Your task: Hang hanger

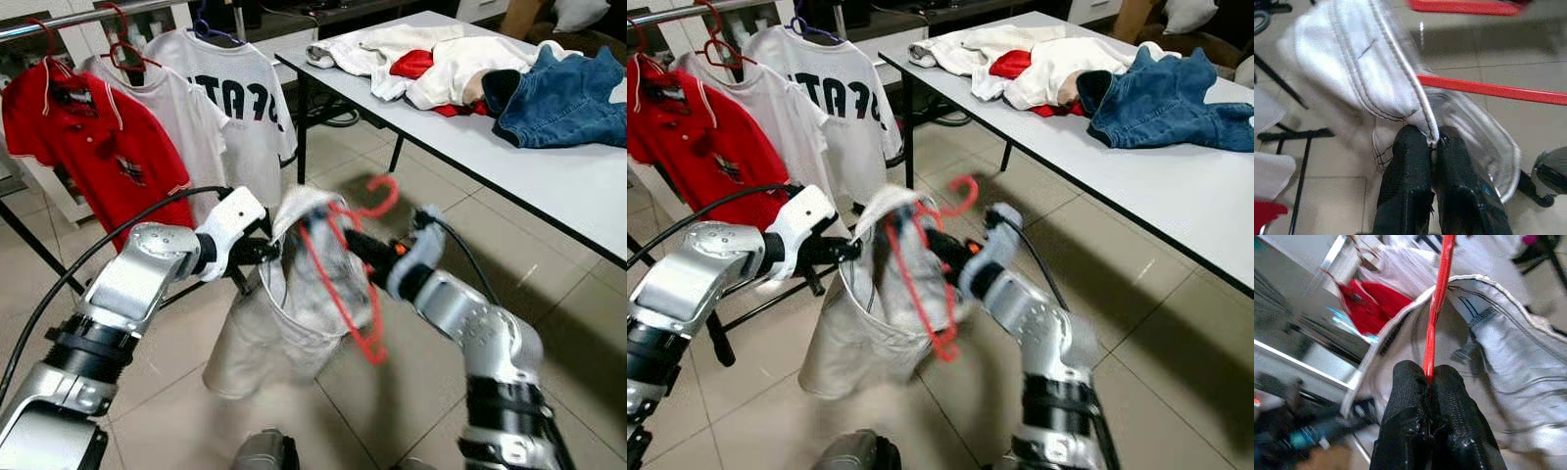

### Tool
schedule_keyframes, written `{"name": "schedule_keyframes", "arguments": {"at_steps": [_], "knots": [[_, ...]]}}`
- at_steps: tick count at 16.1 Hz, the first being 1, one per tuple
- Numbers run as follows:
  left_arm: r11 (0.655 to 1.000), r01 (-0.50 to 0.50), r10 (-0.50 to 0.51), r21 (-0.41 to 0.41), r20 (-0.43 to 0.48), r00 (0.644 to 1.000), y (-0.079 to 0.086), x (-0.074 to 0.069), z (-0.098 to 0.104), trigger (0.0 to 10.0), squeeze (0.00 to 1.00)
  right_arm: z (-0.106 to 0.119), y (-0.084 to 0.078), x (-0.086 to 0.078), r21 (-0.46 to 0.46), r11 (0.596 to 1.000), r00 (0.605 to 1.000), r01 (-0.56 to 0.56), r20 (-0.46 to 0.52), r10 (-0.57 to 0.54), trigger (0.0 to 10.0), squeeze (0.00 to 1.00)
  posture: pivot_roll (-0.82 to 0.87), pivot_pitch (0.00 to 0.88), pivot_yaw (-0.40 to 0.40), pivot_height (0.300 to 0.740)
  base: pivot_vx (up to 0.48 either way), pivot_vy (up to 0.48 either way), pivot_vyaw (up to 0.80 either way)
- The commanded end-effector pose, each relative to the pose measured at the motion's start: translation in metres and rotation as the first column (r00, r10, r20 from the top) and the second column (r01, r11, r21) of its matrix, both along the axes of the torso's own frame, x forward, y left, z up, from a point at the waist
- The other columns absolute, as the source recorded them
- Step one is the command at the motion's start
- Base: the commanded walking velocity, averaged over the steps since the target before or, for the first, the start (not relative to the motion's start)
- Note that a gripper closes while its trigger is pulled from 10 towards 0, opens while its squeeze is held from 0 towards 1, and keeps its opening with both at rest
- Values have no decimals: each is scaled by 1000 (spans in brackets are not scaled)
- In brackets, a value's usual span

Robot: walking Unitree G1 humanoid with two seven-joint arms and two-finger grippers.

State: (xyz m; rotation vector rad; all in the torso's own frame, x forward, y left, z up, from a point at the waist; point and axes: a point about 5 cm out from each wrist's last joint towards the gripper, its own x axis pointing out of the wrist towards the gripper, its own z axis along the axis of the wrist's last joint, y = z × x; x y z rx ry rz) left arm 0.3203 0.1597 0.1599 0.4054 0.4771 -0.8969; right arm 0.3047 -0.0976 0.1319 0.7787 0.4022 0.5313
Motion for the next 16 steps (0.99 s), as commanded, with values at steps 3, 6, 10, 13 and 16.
{"name": "schedule_keyframes", "arguments": {"at_steps": [3, 6, 10, 13, 16], "knots": [[985, 150, -149, -80, 16, 989, -6, -12, 16, 0, 0, 15, 3, 14, 146, 988, 996, 55, 60, -64, 10000, 0, -5, 0, 3, 705, 0, 0, 0], [971, 215, -217, -109, -8, 976, -10, -20, 21, 0, 0, 13, 5, 23, 174, 980, 993, 96, 48, -106, 10000, 0, -2, 0, -10, 705, 0, 0, 0], [935, 269, -274, -233, 8, 962, -24, -26, 39, 0, 0, 5, 16, 32, 165, 977, 990, 138, 18, -143, 10000, 0, 5, 0, -44, 705, 0, 0, 0], [903, 236, -240, -360, 34, 970, -34, -25, 54, 0, 0, -12, 29, 34, 112, 984, 991, 136, -21, -134, 10000, 0, 13, 0, -73, 705, 0, 0, 0], [880, 216, -217, -423, 46, 975, -38, -23, 63, 0, 0, -16, 33, 38, 135, 979, 987, 155, -51, -150, 10000, 0, 15, 0, -86, 705, 0, 0, 0]]}}
